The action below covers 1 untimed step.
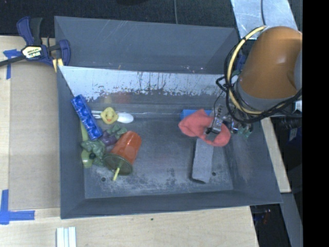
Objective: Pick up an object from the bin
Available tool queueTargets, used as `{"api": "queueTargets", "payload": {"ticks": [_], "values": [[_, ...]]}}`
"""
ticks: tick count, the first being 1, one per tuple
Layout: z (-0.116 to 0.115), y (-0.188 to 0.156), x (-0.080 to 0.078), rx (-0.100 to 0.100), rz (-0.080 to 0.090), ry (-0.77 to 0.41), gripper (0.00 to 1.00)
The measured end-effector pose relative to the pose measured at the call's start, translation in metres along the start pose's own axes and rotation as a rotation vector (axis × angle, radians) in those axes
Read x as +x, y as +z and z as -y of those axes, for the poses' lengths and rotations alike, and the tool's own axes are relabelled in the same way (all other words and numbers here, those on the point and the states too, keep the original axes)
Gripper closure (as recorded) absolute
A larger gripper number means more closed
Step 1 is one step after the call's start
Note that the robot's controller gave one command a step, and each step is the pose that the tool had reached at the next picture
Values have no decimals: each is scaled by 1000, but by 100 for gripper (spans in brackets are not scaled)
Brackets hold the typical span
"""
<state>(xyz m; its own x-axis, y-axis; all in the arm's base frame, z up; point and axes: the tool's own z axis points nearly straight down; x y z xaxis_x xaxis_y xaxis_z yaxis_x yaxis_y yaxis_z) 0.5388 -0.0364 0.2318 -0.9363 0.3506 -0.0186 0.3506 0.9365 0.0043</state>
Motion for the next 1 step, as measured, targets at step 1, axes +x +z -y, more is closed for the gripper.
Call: {"api": "queueTargets", "payload": {"ticks": [1], "values": [[0,-18,-1,-1,3,-1,100]]}}
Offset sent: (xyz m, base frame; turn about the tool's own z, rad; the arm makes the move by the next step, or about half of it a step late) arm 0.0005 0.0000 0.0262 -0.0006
